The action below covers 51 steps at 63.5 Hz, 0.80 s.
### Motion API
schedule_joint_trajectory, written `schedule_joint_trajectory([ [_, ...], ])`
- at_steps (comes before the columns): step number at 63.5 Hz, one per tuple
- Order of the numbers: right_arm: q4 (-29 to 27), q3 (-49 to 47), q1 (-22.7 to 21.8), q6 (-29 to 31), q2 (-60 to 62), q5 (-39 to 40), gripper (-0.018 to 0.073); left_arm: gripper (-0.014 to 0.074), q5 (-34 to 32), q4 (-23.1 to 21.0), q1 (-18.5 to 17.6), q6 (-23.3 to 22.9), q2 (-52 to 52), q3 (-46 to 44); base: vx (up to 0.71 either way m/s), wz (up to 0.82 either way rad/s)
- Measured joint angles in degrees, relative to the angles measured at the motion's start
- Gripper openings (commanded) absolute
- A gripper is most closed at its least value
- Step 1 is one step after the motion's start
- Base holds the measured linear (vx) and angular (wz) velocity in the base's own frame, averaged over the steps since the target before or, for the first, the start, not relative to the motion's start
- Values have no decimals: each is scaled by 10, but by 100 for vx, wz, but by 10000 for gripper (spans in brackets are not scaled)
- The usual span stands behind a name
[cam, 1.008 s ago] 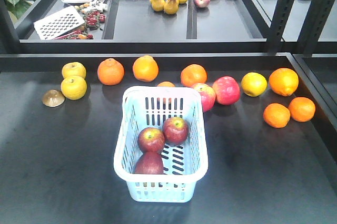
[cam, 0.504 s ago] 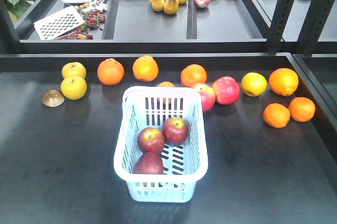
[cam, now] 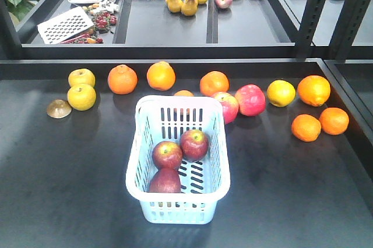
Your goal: Pick three apples into basket with both arms
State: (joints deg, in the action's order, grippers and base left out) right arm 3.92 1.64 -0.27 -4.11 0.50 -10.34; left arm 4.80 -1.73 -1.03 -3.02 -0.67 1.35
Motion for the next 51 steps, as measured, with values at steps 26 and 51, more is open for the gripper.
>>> schedule_joint_trajectory([
  [26, 0, 0, 0, -2, 2, 25, -9, -6, 0, 0, 0, 0, 0, 0, 0, 0],
  [51, 0, 0, 0, -2, 2, 25, -9, -6, 0, 0, 0, 0, 0, 0, 0, 0],
])
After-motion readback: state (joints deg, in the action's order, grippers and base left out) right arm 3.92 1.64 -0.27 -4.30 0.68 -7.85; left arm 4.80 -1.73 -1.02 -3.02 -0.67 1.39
